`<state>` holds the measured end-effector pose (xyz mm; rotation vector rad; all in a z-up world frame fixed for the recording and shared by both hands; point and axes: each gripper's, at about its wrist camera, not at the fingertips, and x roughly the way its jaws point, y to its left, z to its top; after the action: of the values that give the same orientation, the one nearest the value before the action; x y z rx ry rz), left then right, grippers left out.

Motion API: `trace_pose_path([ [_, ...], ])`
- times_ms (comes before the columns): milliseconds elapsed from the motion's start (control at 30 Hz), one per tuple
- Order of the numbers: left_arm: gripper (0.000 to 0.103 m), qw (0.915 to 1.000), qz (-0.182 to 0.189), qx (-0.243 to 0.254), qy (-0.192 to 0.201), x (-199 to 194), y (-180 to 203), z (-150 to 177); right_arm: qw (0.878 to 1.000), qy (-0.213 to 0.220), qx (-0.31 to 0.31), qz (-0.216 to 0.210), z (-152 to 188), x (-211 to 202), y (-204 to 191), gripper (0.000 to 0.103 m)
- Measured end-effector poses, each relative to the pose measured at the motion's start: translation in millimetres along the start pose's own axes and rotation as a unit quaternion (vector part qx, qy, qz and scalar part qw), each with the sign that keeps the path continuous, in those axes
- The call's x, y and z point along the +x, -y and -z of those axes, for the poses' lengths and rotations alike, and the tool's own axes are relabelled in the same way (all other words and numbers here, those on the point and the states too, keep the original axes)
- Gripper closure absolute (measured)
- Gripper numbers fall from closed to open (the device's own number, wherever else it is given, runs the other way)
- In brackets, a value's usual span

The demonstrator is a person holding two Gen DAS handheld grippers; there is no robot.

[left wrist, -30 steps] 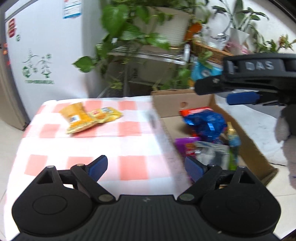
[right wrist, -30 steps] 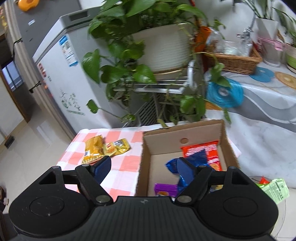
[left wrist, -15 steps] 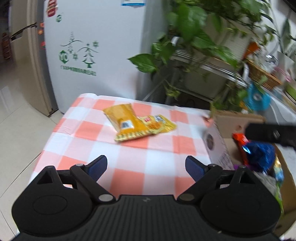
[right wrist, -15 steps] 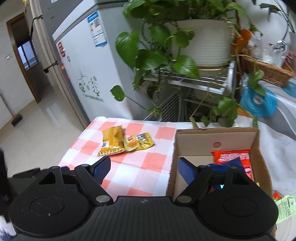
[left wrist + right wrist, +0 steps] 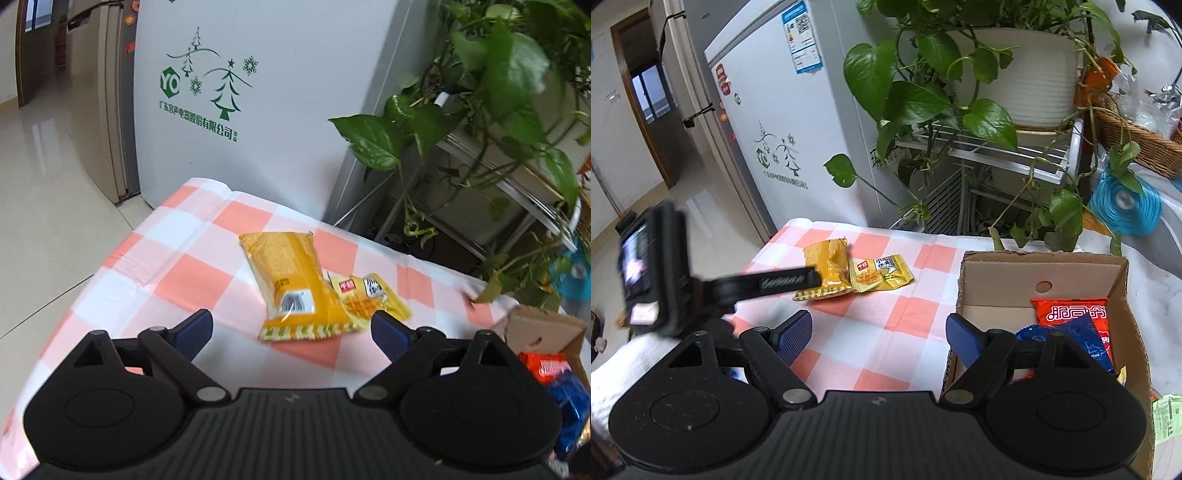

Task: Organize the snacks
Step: 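Lower the left gripper onto the yellow bread bag and close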

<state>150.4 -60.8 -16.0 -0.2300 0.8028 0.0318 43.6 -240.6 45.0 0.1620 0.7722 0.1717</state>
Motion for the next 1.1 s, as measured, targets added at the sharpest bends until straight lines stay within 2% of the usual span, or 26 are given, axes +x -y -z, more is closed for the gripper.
trace_pose_path([
  [333, 0.011, 0.9994, -0.015, 0.031, -0.003, 49.4, 8.4, -18.5, 1.0, -0.007, -0.017, -0.004, -0.1, 5.7, -7.6, 0.018],
  [467, 0.011, 0.999, -0.032, 0.03, -0.004, 65.8, 6.0, -22.1, 1.0, -0.009, -0.017, -0.004, -0.4, 7.6, -7.2, 0.018],
  [567, 0.014, 0.9987, -0.032, 0.039, -0.004, 73.6, 4.9, -23.3, 1.0, -0.013, -0.02, -0.004, -0.1, 10.7, -8.9, 0.018],
  [633, 0.023, 0.9986, -0.028, 0.044, -0.008, 76.6, 3.3, -22.5, 1.0, -0.018, -0.021, -0.003, 0.4, 14.9, -8.9, 0.018],
  [733, 0.048, 0.999, -0.007, 0.041, -0.016, 76.4, -3.2, -20.8, 1.0, -0.024, -0.017, 0.001, 0.1, 22.8, -8.6, 0.018],
  [800, 0.054, 0.9986, -0.002, 0.05, -0.019, 70.9, -6.6, -19.1, 1.0, -0.023, -0.016, -0.002, -0.4, 27.4, -9.4, 0.019],
  [933, 0.056, 0.997, 0.004, 0.073, -0.028, 55.4, -16.9, -11.9, 1.0, -0.02, -0.01, -0.011, -1.8, 40.5, -10.8, 0.019],
  [1100, 0.056, 0.9961, 0.006, 0.069, -0.054, 31.6, -37.5, -2.7, 1.0, -0.011, -0.003, -0.016, -8.1, 64.3, -12.9, 0.02],
])
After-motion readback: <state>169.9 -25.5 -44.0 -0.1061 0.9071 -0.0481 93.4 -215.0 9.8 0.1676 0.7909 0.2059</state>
